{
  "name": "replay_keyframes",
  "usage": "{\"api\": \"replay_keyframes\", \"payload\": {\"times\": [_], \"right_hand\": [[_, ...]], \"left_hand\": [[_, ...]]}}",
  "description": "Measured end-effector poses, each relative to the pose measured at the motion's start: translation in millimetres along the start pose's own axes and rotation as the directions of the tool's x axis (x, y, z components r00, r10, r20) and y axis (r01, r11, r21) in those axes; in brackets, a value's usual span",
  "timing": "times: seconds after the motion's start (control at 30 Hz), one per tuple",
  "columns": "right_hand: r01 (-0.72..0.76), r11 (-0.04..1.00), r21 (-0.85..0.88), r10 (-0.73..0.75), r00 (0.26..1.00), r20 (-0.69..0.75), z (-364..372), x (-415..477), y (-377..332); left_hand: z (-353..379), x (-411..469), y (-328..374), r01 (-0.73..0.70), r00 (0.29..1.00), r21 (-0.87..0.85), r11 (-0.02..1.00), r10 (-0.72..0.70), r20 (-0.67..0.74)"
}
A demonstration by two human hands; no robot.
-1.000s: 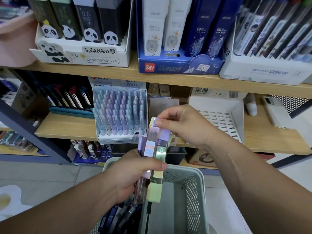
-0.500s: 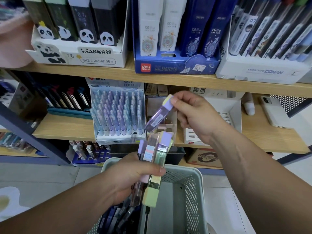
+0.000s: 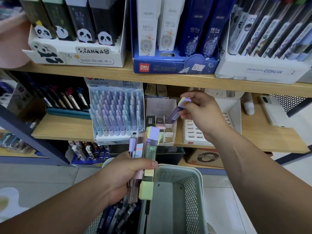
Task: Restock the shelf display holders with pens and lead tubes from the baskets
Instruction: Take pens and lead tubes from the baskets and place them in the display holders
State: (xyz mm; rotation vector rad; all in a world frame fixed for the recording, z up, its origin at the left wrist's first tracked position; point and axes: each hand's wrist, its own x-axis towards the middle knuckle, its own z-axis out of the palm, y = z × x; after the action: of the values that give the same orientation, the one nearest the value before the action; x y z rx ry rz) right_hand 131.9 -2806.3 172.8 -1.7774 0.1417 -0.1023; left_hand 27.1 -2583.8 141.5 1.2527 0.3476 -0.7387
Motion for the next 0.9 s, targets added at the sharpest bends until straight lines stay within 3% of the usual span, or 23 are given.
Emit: {"api": "replay_keyframes", "payload": {"times": [0.1,0.2,0.33,0.47,0.7,0.8,0.9], "right_hand": [[0.048,0.996,-0.068,-0.048,0.999,0.001,0.0,0.5,1.8],[0.133,0.951,-0.279,-0.131,0.991,0.024,1.5,1.5,1.6],[0.319,0.669,-0.671,-0.281,0.945,0.169,6.5,-0.7,-5.3],[0.355,0.502,-0.789,-0.301,0.927,0.225,9.8,0.7,-12.4],[0.341,0.473,-0.813,-0.315,0.927,0.205,15.7,3.5,-19.7],[0.322,0.435,-0.841,-0.25,0.94,0.231,18.4,14.2,-21.2],[0.296,0.485,-0.823,-0.161,0.955,0.249,21.2,26.7,-19.8]], "left_hand": [[-2.1,0.3,1.5,-0.01,0.999,-0.01,1.0,0.01,-0.037],[-4.1,0.5,3.6,-0.009,0.999,-0.009,1.0,0.009,-0.054],[-5.7,0.9,6.4,-0.024,0.997,-0.019,1.0,0.023,-0.071],[-6.7,-0.1,8.2,-0.031,0.996,-0.022,0.999,0.029,-0.085],[-9.1,-4.7,9.2,-0.057,0.991,-0.02,0.998,0.054,-0.122],[-9.0,-6.0,10.8,-0.066,0.991,-0.024,0.998,0.063,-0.114],[-9.0,-6.1,11.9,-0.068,0.994,-0.022,0.997,0.066,-0.091]]}}
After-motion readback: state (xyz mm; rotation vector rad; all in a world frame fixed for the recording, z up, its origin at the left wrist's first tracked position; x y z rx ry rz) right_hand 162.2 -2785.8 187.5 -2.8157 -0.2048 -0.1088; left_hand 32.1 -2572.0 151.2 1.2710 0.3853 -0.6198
